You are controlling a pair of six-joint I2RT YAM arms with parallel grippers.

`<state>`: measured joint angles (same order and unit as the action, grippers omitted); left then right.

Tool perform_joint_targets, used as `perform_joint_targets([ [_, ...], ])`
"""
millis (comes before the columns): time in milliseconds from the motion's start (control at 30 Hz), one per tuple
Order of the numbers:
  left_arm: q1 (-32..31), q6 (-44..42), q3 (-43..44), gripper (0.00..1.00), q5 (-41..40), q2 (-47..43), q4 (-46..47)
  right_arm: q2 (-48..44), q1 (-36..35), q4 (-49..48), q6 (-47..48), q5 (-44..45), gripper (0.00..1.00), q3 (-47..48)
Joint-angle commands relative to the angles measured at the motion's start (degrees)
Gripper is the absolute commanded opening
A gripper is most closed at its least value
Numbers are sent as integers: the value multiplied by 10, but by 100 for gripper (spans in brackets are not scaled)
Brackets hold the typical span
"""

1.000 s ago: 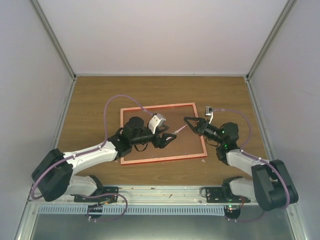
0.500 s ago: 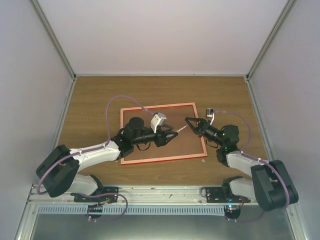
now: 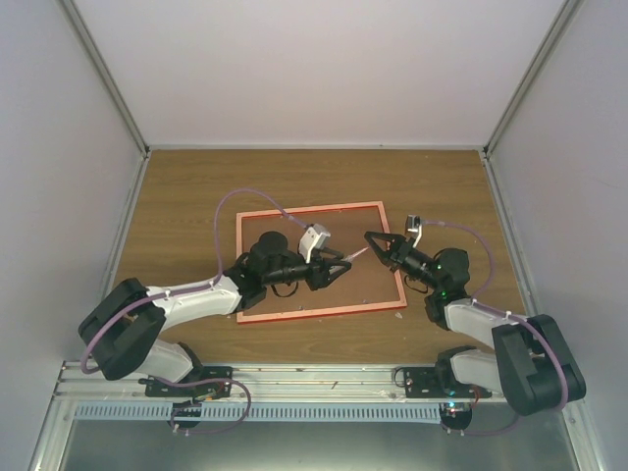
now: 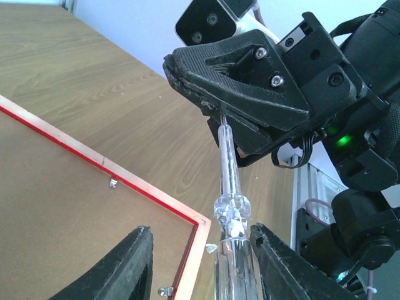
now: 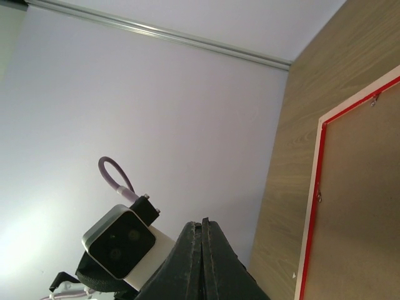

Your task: Take the photo out of the frame

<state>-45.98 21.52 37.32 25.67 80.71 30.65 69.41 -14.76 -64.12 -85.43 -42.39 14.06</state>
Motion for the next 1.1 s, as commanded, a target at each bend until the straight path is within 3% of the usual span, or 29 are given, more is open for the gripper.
perform_joint_targets([
  [0, -5, 3, -3, 42, 6, 5, 46, -7, 2, -27, -6, 11, 1, -11],
  [100, -6, 3, -3, 34, 6, 5, 47, -6, 2, -30, -8, 11, 1, -14],
  [300, -6, 7, -4, 32, 5, 2, 49, -5, 2, -31, -7, 12, 1, -18],
  [433, -6, 9, -3, 21, 8, 3, 53, -6, 2, -32, -8, 14, 1, -21],
  [567, -6, 4, -2, 4, 8, 3, 47, -5, 2, -30, -6, 14, 1, -20],
  [667, -6, -12, 0, 0, -3, -4, 27, -5, 6, -14, 7, 8, 4, -19],
  [867, -6, -84, 13, 0, -58, -31, -71, -23, 35, 133, 125, -25, 18, 16],
  [1067, -6, -155, 31, 0, -135, -49, -164, -45, 73, 435, 360, -17, 31, 111],
])
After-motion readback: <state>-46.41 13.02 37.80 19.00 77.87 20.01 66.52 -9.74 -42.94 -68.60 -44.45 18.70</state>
